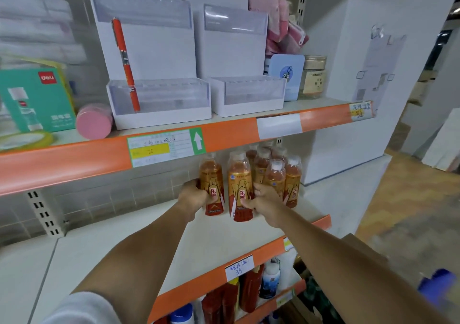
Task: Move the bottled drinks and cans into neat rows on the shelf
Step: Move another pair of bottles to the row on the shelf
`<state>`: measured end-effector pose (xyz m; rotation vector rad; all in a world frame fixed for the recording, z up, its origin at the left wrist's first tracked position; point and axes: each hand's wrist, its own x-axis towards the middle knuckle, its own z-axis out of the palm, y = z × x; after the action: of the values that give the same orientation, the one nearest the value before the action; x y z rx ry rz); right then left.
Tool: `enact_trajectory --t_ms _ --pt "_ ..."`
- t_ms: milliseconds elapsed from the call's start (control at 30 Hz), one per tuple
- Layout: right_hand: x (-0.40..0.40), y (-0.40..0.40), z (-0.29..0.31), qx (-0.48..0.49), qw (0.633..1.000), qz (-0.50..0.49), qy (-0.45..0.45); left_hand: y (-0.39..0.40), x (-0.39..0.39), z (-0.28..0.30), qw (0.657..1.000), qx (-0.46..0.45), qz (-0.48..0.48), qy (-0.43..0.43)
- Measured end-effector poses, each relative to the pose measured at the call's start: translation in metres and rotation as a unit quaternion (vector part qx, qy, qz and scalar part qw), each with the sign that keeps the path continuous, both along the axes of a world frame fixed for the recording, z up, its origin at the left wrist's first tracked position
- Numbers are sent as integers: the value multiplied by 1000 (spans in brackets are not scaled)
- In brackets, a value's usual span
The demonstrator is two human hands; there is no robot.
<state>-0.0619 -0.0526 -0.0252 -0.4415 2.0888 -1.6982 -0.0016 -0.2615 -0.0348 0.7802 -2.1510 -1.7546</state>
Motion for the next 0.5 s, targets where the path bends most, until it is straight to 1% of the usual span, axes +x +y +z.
enact_trajectory --t_ms 167,300,500 --pt "-22 -19 -6 11 1000 5 -8 -13 -19 -8 1000 -13 8 -5" --pt "-38 -26 -13 23 1000 -4 -10 -22 -29 -13 1000 2 21 -9" --pt "-64 -36 -27 9 1000 -7 -21 -23 -50 -18 999 -2 41 -12"
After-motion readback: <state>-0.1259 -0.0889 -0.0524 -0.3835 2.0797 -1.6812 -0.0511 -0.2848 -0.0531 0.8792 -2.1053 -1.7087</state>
